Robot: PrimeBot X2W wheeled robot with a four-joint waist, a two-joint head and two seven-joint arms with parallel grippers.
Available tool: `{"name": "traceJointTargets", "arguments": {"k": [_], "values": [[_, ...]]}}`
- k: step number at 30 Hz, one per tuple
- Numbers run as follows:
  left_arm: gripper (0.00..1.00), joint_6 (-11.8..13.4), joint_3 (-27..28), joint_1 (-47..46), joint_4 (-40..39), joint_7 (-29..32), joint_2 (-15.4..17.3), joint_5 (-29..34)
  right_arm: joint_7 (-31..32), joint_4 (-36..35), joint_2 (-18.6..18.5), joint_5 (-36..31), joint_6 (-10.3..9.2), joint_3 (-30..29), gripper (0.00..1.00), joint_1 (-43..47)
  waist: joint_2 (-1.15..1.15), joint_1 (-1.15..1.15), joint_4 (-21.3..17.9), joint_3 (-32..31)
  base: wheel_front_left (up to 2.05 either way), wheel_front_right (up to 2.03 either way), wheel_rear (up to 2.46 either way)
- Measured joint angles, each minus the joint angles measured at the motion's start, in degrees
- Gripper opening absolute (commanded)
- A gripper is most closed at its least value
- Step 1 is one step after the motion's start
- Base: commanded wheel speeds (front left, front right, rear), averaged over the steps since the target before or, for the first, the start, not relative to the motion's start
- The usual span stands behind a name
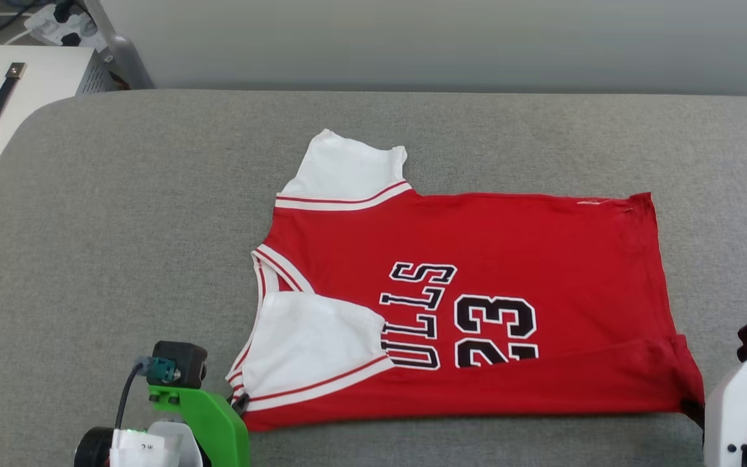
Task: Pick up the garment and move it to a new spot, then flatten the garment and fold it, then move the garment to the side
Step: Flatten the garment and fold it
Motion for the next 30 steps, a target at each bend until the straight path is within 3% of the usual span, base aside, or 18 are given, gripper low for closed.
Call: {"name": "traceJointTargets", "arguments": {"k": [9,23,24,25,26,27,28,30], "values": [[0.00,-0.78,-1.58,2.38,1.38,0.14,-0.13,-1.48,1.66,-2.56,1.24,-1.77,0.00,-1.10,0.00,5.65,0.00,0.00,0.17,-0.47,0.00,0.00,0.00],[0.00,-2.91,-2.98,0.85,7.22,-1.14,-1.82,-1.05,-0.46,0.85,2.41,-1.76,0.00,-0.44,0.00,4.41,0.00,0.00,-0.22,2.28,0.00,0.00,0.00],[0.16,-3.00,-3.04,0.71,7.45,-1.13,-1.91,-1.05,-0.64,1.15,2.42,-1.76,0.00,-0.41,0.00,4.26,0.00,0.00,-0.26,2.31,0.00,0.00,0.00],[0.45,-3.00,-3.15,0.52,7.59,-1.12,-1.97,-1.03,-0.88,1.48,2.41,-1.76,0.00,-0.29,0.00,4.11,0.00,0.00,-0.28,2.27,0.00,0.00,0.00],[1.00,-2.99,-3.16,0.35,7.67,-1.34,-2.08,-0.94,-1.13,1.81,2.41,-1.76,0.00,-0.16,0.00,4.00,0.00,0.00,-0.27,2.18,0.00,0.00,0.00],[1.00,-2.98,-3.10,0.29,7.80,-1.60,-2.25,-0.93,-1.57,2.04,2.41,-1.75,0.00,-0.01,0.40,3.88,0.00,0.00,-0.27,2.02,0.00,0.00,0.00],[1.00,-2.98,-3.11,0.21,7.88,-1.83,-2.38,-0.91,-1.82,2.36,2.44,-1.72,0.00,0.02,1.00,3.76,0.00,0.00,-0.28,1.86,0.00,0.00,0.00],[1.00,-2.92,-3.22,-0.02,7.98,-2.09,-2.54,-0.47,-3.07,2.82,2.32,-1.74,0.00,0.42,1.00,3.20,0.00,0.00,-0.35,1.34,0.00,0.00,0.00]]}}
